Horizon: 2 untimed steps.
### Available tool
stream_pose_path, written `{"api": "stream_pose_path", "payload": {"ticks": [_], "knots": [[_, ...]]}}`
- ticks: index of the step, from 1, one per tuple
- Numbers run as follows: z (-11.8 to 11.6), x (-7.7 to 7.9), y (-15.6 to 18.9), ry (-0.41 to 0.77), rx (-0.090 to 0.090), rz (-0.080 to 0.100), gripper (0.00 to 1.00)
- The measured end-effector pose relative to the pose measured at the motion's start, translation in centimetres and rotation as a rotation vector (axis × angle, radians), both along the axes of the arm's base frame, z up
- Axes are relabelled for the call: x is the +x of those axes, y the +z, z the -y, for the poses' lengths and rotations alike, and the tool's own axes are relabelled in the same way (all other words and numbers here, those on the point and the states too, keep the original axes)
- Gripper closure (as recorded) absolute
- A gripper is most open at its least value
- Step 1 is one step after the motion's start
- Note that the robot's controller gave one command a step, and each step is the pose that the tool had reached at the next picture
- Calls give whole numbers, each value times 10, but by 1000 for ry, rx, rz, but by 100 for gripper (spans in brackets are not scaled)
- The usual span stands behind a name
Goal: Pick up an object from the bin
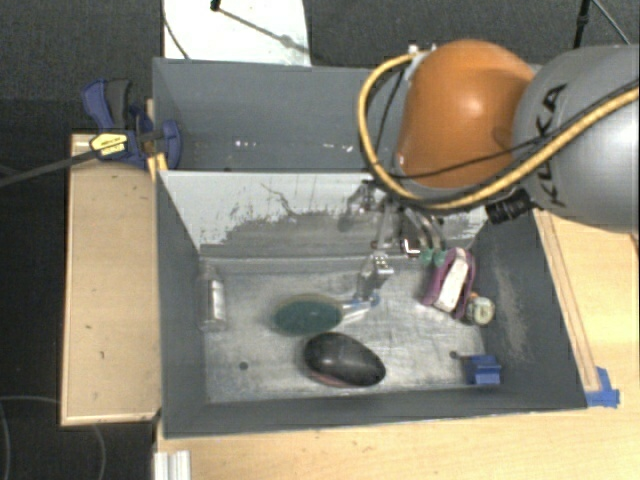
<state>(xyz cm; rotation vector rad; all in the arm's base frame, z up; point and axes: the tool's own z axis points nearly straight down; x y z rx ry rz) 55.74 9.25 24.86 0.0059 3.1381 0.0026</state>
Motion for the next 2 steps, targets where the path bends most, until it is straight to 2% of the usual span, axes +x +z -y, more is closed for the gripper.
{"api": "stream_pose_path", "payload": {"ticks": [1,2], "knots": [[-33,-49,-168,120,-1,-7,0],[-32,-47,-164,114,0,0,100]]}}
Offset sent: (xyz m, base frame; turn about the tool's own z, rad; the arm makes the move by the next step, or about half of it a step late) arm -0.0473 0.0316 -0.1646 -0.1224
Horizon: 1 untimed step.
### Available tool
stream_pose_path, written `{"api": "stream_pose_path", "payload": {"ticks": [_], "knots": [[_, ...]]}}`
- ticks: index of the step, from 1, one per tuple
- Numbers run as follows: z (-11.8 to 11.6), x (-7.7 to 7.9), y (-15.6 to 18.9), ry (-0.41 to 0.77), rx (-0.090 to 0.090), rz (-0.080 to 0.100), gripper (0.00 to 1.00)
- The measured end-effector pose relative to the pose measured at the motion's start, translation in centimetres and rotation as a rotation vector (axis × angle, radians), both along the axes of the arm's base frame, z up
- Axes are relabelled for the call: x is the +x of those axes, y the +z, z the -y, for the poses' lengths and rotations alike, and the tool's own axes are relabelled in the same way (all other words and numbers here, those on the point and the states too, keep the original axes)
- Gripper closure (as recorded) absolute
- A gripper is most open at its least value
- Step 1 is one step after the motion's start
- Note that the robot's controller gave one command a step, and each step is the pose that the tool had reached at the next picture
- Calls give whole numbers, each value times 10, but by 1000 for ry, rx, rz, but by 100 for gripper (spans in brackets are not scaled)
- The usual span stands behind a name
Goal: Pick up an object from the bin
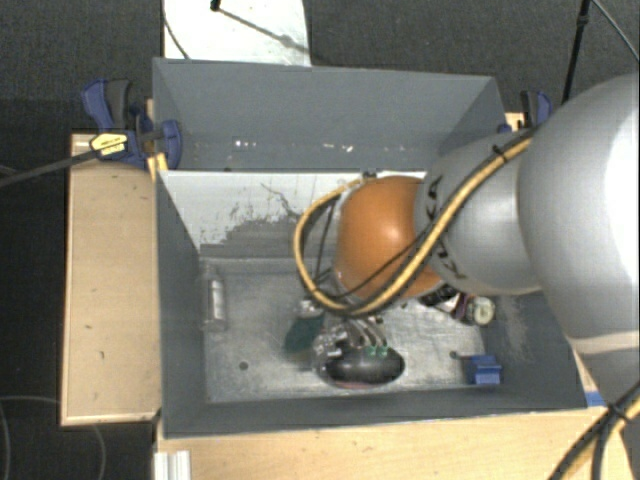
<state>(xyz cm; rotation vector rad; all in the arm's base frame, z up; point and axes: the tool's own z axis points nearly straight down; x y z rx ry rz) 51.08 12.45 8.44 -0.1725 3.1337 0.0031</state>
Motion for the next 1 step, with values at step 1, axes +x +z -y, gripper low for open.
{"api": "stream_pose_path", "payload": {"ticks": [1], "knots": [[-3,80,197,133,0,11,100]]}}
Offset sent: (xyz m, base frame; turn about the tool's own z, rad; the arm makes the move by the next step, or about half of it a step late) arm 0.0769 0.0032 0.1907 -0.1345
